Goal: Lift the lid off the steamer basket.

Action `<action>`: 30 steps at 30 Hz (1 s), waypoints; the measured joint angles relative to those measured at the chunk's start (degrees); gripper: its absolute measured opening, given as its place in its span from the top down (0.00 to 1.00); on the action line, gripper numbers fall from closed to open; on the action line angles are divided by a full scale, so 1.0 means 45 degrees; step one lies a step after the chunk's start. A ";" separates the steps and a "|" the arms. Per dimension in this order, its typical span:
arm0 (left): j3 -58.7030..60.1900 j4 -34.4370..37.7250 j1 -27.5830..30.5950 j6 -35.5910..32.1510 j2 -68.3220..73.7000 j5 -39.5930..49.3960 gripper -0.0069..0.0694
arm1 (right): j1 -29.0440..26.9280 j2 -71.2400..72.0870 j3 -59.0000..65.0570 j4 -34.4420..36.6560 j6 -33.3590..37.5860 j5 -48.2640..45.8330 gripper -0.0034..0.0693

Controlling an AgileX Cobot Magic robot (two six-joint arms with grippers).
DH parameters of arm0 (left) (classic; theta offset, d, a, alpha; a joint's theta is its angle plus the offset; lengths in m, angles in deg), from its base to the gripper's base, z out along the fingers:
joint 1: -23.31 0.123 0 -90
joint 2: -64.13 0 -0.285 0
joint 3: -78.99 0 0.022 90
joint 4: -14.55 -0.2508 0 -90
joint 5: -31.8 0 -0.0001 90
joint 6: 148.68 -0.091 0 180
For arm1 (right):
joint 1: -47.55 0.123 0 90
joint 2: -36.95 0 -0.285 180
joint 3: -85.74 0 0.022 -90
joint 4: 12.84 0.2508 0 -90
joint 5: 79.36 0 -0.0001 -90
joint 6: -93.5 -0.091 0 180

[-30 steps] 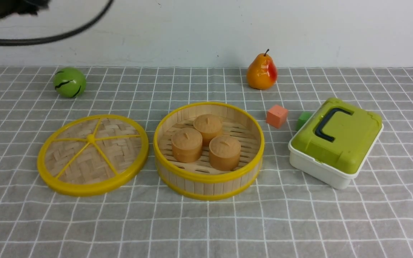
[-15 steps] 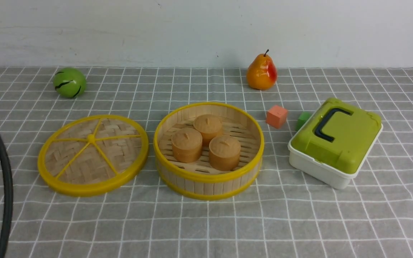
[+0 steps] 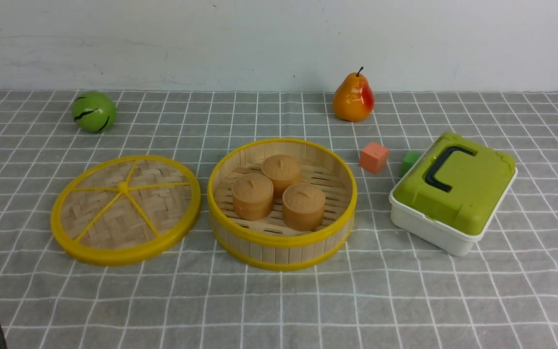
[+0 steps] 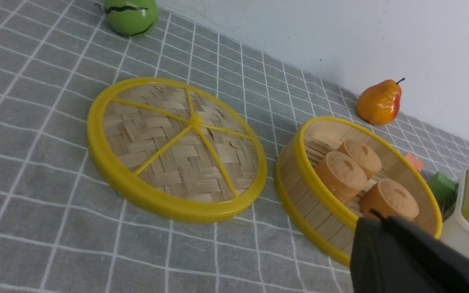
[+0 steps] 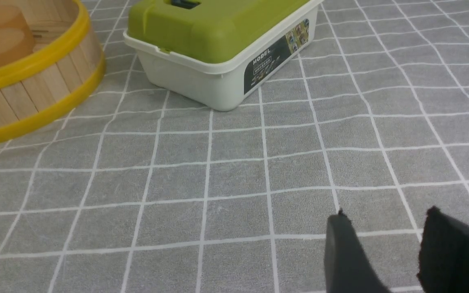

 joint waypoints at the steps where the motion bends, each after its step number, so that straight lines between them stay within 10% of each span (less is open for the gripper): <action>1: 0.0000 -0.0240 0.0000 -0.0252 0.0000 0.0019 0.93 | 0.0000 0.0000 0.0000 0.0000 0.0000 0.0000 0.62; 14: 0.1351 -0.0922 0.1032 -0.1056 -0.4152 -0.4980 0.93 | 0.0000 0.0000 0.0000 0.0000 0.0000 0.0000 0.62; 30: 0.5283 0.0445 0.2650 -0.3078 -0.5166 -0.0516 0.93 | 0.0000 0.0000 0.0000 0.0000 0.0000 0.0000 0.62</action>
